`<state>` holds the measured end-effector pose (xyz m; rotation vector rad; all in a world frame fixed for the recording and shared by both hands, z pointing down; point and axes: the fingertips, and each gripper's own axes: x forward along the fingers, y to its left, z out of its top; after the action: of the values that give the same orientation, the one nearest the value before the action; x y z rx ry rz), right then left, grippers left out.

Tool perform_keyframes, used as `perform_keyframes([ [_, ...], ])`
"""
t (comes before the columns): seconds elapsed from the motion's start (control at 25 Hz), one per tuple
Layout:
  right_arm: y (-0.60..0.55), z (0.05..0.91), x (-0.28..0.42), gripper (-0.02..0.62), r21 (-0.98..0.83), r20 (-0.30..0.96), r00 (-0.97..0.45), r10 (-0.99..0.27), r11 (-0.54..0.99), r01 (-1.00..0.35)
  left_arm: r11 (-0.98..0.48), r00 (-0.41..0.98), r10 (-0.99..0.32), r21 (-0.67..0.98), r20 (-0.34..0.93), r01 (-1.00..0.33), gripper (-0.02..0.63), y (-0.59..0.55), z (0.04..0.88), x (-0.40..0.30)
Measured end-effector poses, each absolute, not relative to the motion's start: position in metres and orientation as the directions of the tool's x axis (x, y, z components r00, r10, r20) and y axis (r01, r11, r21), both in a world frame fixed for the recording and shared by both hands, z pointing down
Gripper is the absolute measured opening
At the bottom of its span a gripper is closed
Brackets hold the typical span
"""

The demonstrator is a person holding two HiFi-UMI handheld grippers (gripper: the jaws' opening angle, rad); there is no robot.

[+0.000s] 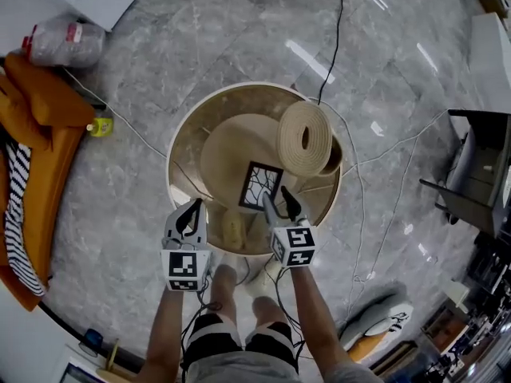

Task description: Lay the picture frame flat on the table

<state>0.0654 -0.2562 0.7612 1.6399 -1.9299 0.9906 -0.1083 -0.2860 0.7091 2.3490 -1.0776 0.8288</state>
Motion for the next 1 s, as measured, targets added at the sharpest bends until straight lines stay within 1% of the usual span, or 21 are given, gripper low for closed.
perform_keyframes([
  [0.12, -0.266, 0.725, 0.065, 0.164, -0.236, 0.686, -0.223, -0.693, 0.078, -0.969, -0.616, 0.535, -0.555, 0.117, 0.637, -0.779, 0.017, -0.298, 0.675, -0.103],
  [0.36, -0.277, 0.646, 0.069, 0.072, -0.193, 0.633, -0.217, -0.743, 0.121, -0.974, -0.608, 0.545, -0.604, 0.106, 0.582, -0.787, 0.017, -0.308, 0.604, -0.094],
  [0.68, -0.276, 0.528, 0.070, 0.013, -0.125, 0.539, -0.200, -0.818, 0.157, -0.980, -0.616, 0.562, -0.663, 0.066, 0.495, -0.785, 0.017, -0.317, 0.501, -0.089],
  [0.8, -0.276, 0.484, 0.076, 0.002, -0.101, 0.484, -0.194, -0.854, 0.166, -0.981, -0.623, 0.570, -0.682, 0.045, 0.458, -0.781, 0.017, -0.317, 0.464, -0.082],
  [1.0, -0.257, 0.409, 0.086, 0.000, -0.077, 0.409, -0.184, -0.894, 0.167, -0.983, -0.658, 0.606, -0.675, 0.026, 0.421, -0.752, 0.017, -0.290, 0.398, -0.067],
])
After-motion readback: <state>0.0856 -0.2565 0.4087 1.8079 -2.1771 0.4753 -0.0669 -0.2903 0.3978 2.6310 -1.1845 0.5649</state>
